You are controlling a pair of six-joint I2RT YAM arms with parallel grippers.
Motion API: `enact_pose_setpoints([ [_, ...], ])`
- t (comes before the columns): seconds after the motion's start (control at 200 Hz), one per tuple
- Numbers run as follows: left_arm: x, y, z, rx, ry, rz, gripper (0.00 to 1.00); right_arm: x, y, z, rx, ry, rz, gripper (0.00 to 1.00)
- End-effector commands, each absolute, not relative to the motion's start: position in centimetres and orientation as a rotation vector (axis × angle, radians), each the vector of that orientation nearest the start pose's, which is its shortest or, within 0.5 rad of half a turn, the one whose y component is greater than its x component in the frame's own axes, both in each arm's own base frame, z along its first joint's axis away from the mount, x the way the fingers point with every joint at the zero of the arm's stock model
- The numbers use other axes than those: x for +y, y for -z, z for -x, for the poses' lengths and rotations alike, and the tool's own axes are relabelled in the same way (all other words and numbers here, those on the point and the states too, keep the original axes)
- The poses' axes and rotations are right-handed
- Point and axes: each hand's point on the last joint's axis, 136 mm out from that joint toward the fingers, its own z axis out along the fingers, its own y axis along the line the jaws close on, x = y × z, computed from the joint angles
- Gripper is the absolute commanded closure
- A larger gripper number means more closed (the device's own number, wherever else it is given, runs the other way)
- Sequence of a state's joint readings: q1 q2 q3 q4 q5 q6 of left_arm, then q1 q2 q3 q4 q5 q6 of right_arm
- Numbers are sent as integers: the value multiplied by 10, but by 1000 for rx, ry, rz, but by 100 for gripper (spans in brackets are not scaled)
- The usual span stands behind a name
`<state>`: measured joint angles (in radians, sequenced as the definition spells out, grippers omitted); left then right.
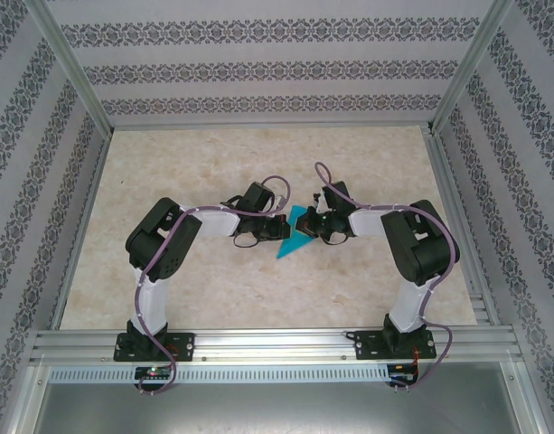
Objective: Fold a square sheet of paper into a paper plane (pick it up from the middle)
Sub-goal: Fourth fold the wing at the center of the table.
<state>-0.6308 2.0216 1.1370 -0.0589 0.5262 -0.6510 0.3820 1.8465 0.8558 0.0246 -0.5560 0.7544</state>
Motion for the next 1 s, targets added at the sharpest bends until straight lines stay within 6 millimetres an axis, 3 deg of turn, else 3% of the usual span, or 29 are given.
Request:
enact_pose_setpoints([
  [0.0,-325,32,-286,2964,991,-168,100,233,-4,-337,2737,-1086,-262,98],
  [0.13,-331,18,-291,2930,1029,-186,100,222,13,-329,2809,-991,-283,98],
  [0.24,-346,-13,-299,2838,1144,-202,100,215,24,-321,2858,-935,-294,98],
  [0.315,-357,-37,-301,2759,1249,-209,94,212,29,-318,2876,-915,-298,98],
  [0.405,-363,-51,-301,2711,1298,-209,88,211,32,-315,2888,-910,-297,98],
  [0.644,-366,-40,-292,2753,1307,-202,86,210,36,-314,2898,-898,-300,98],
  [0.994,-354,-18,-273,2847,1236,-183,86,207,44,-311,2924,-878,-317,98],
])
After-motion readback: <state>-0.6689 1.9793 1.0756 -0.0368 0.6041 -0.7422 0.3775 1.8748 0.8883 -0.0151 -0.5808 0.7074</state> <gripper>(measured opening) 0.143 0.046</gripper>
